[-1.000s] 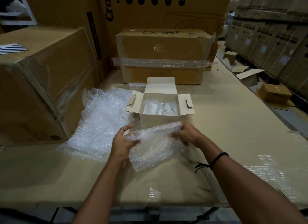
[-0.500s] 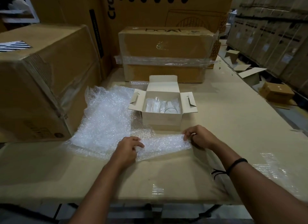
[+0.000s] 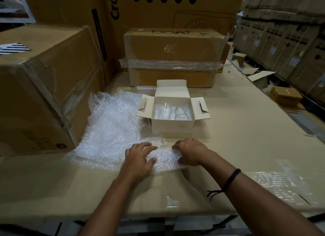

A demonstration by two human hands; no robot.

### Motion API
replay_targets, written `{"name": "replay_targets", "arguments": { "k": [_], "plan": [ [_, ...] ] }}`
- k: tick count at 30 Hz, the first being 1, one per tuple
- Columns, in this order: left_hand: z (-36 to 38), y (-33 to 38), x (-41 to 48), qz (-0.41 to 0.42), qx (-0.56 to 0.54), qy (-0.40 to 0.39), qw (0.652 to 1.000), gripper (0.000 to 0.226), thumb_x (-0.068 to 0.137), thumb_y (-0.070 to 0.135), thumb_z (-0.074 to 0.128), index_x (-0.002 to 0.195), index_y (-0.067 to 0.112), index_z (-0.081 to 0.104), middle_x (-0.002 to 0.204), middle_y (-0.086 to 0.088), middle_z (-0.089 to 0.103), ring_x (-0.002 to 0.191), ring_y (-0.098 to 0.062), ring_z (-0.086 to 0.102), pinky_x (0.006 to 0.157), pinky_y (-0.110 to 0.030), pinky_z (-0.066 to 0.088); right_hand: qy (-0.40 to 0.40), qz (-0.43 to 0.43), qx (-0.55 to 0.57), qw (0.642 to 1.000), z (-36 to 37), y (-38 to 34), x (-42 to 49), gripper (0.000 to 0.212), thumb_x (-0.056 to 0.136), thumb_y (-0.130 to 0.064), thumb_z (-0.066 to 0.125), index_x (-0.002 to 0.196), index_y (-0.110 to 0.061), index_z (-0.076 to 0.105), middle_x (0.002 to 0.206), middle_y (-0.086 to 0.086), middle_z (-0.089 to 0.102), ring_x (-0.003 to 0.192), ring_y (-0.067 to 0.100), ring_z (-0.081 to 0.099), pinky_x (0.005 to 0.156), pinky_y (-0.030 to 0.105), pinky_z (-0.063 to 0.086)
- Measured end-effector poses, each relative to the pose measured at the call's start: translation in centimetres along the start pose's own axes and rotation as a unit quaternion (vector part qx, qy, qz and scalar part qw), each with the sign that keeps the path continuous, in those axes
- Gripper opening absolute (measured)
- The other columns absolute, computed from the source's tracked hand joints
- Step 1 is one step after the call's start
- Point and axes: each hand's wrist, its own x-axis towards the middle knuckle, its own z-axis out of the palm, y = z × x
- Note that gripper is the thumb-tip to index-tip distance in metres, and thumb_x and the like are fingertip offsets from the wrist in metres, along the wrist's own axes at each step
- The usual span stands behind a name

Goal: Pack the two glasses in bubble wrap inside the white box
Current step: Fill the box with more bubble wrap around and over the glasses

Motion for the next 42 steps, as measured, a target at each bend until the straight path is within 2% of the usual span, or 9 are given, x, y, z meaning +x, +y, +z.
{"name": "replay_targets", "arguments": {
  "k": [3,8,13,17,20,24,28,33,42],
  "plan": [
    [-0.1,-0.2,0.0,0.006,0.043,-0.042,0.998,0.059,0.077,0.064,0.052,0.131,0.039,0.055,0.135,0.014,0.05,0.127,-0.012,0.035,0.101,-0.034,0.019,-0.017,-0.005,0.001,1.0,-0.5,-0.4,0.1,0.064,0.087,-0.034,0.066,0.145,-0.023,0.04,0.147,0.003,0.045,0.128,0.028,0.045,0.105,0.044,0.039],
    [-0.3,0.1,0.5,0.025,0.061,-0.043,0.997,0.041,0.083,0.053,0.063,0.121,0.038,0.062,0.13,0.017,0.054,0.123,-0.011,0.038,0.099,-0.033,0.017,-0.015,0.006,-0.009,1.0,-0.3,-1.3,0.4,0.037,0.081,-0.021,0.063,0.118,-0.022,0.06,0.118,0.004,0.057,0.108,0.027,0.059,0.075,0.032,0.043],
    [-0.3,0.1,1.4,0.041,0.053,-0.042,0.997,0.048,0.086,0.047,0.063,0.132,0.038,0.053,0.129,0.016,0.054,0.122,-0.011,0.042,0.099,-0.032,0.017,-0.032,0.04,0.025,0.998,-0.1,0.8,-0.8,0.062,0.085,-0.04,0.068,0.142,-0.026,0.046,0.143,0.0,0.047,0.128,0.025,0.046,0.103,0.041,0.039],
    [-0.2,-0.5,2.5,0.049,0.072,-0.048,0.995,0.028,0.088,0.045,0.061,0.114,0.037,0.065,0.118,0.016,0.058,0.114,-0.013,0.046,0.092,-0.033,0.022,-0.034,0.048,0.085,0.995,0.8,2.4,-1.5,0.043,0.081,-0.026,0.067,0.123,-0.026,0.061,0.124,0.001,0.057,0.112,0.024,0.055,0.088,0.036,0.048],
    [-0.2,-0.3,3.9,0.073,0.029,0.005,0.997,0.014,0.087,0.027,0.064,0.1,0.028,0.071,0.103,0.009,0.07,0.098,-0.022,0.058,0.084,-0.036,0.032,0.002,0.043,0.099,0.994,0.7,3.5,-1.0,0.017,0.083,-0.02,0.062,0.1,-0.02,0.065,0.103,0.002,0.064,0.098,0.026,0.061,0.074,0.037,0.05],
    [-0.8,0.1,6.6,0.085,-0.001,0.115,0.99,0.02,0.08,0.02,0.064,0.098,0.022,0.073,0.086,0.004,0.073,0.074,-0.024,0.063,0.071,-0.033,0.035,0.076,0.052,0.163,0.982,-2.3,6.6,-0.2,0.037,0.088,-0.022,0.069,0.125,-0.021,0.063,0.122,0.0,0.067,0.111,0.022,0.061,0.09,0.034,0.048],
    [-2.9,0.3,11.1,0.048,-0.016,0.203,0.978,0.024,0.084,0.011,0.071,0.107,0.017,0.071,0.089,-0.003,0.072,0.079,-0.024,0.06,0.077,-0.032,0.033,0.135,0.051,0.189,0.971,-7.0,10.5,1.3,0.039,0.089,-0.015,0.068,0.127,-0.019,0.063,0.127,0.0,0.065,0.114,0.018,0.061,0.097,0.034,0.048],
    [-3.9,1.4,17.8,0.0,0.048,0.269,0.962,0.014,0.082,0.016,0.074,0.096,0.016,0.075,0.103,-0.005,0.067,0.098,-0.028,0.056,0.081,-0.037,0.034,0.265,0.076,0.169,0.946,-9.7,13.1,6.1,0.023,0.093,-0.017,0.063,0.116,-0.02,0.061,0.112,-0.005,0.059,0.078,0.011,0.055,0.064,0.027,0.048],
    [-3.4,0.3,25.7,0.04,0.248,0.119,0.96,0.031,0.081,0.007,0.064,0.105,0.028,0.065,0.108,0.001,0.067,0.1,-0.024,0.055,0.083,-0.038,0.027,0.275,0.088,-0.057,0.956,-7.5,15.4,14.2,0.015,0.081,-0.011,0.068,0.093,-0.02,0.068,0.085,0.003,0.068,0.077,0.024,0.053,0.065,0.034,0.042]
  ]
}}
